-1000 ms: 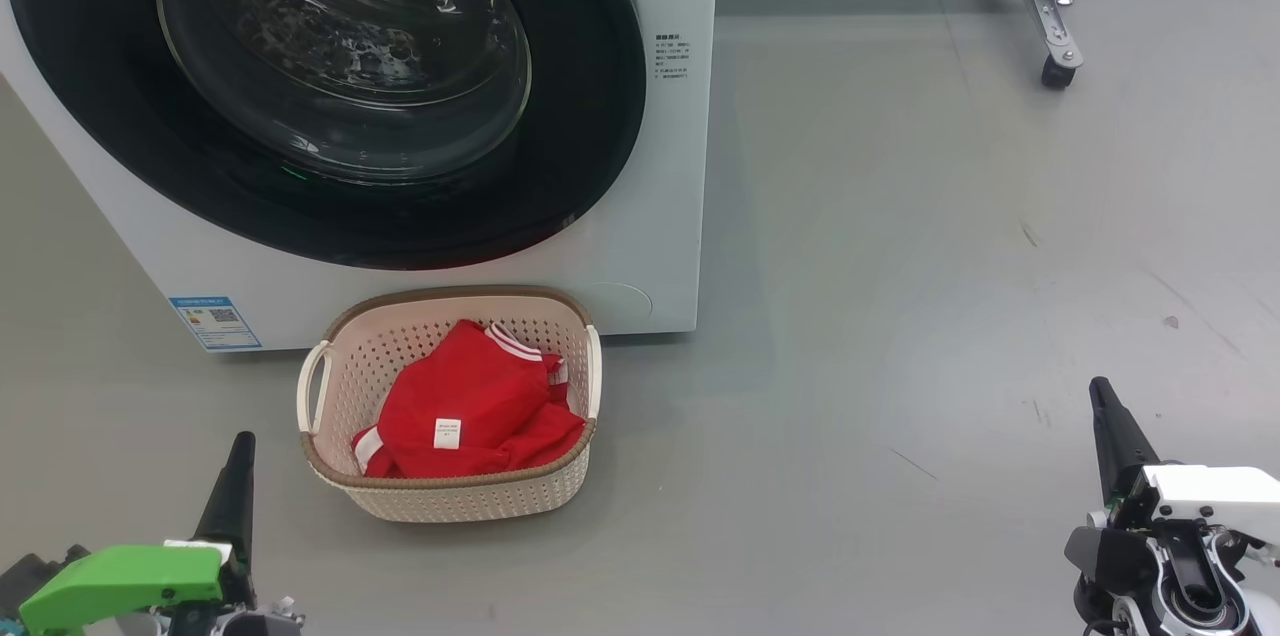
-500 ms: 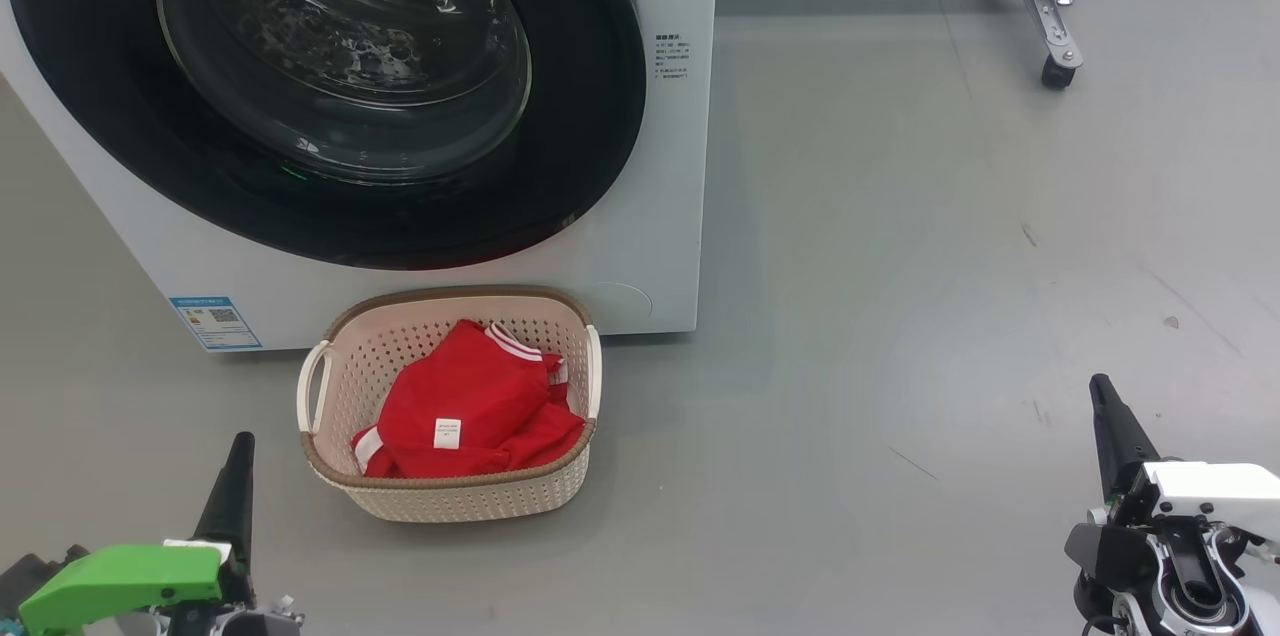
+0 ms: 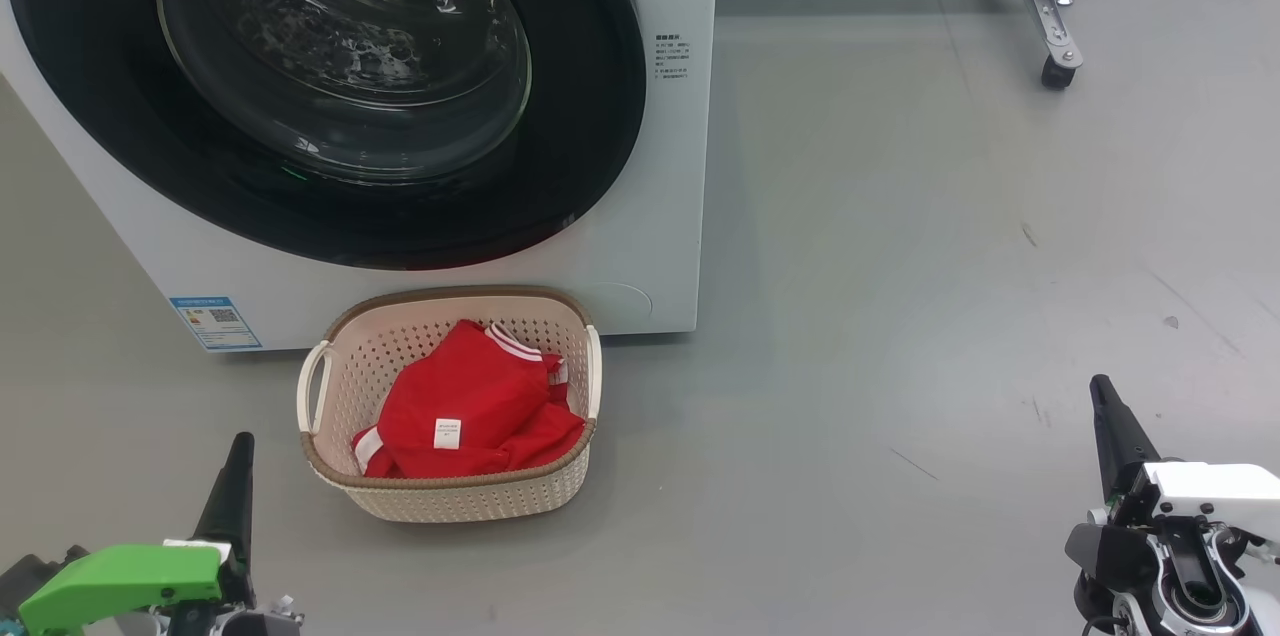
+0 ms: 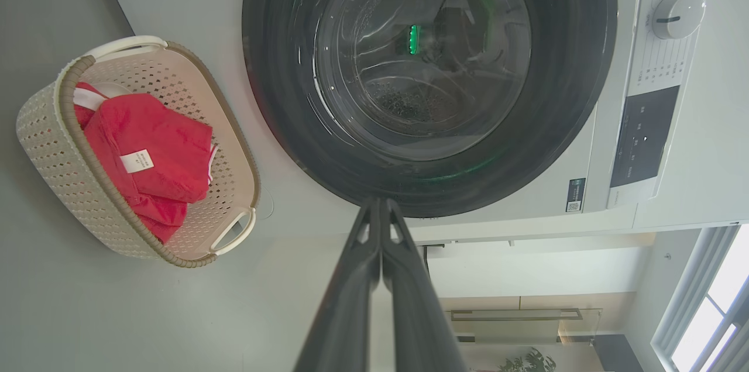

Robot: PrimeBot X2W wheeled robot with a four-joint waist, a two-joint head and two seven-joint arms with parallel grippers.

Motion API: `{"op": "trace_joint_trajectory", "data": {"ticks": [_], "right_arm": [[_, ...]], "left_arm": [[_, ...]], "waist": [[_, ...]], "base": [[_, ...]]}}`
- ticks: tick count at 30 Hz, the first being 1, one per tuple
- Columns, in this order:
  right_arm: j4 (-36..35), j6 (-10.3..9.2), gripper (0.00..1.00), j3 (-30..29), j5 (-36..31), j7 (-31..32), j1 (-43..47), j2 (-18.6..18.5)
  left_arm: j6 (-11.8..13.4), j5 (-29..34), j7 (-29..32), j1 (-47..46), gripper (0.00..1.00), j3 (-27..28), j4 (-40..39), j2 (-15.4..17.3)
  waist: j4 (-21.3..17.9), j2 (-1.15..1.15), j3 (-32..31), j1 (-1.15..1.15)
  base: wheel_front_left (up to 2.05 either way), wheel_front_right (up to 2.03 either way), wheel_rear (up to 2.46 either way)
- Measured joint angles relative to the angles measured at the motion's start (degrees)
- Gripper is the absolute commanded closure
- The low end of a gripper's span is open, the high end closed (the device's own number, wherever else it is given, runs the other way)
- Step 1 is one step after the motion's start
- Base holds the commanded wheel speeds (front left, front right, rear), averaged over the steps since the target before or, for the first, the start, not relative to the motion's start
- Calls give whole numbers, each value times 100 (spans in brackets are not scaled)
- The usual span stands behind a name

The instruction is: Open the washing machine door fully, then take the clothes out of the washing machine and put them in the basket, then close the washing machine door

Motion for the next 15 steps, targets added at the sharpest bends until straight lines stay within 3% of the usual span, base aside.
{"op": "trace_joint_trajectory", "data": {"ticks": [15], "right_arm": [[16, 5, 100, -8, -1, 7, -2, 0]], "left_arm": [[0, 0, 15, -23, 100, 8, 15, -4]], "waist": [[0, 0, -1, 0]], "base": [[0, 0, 0]]}}
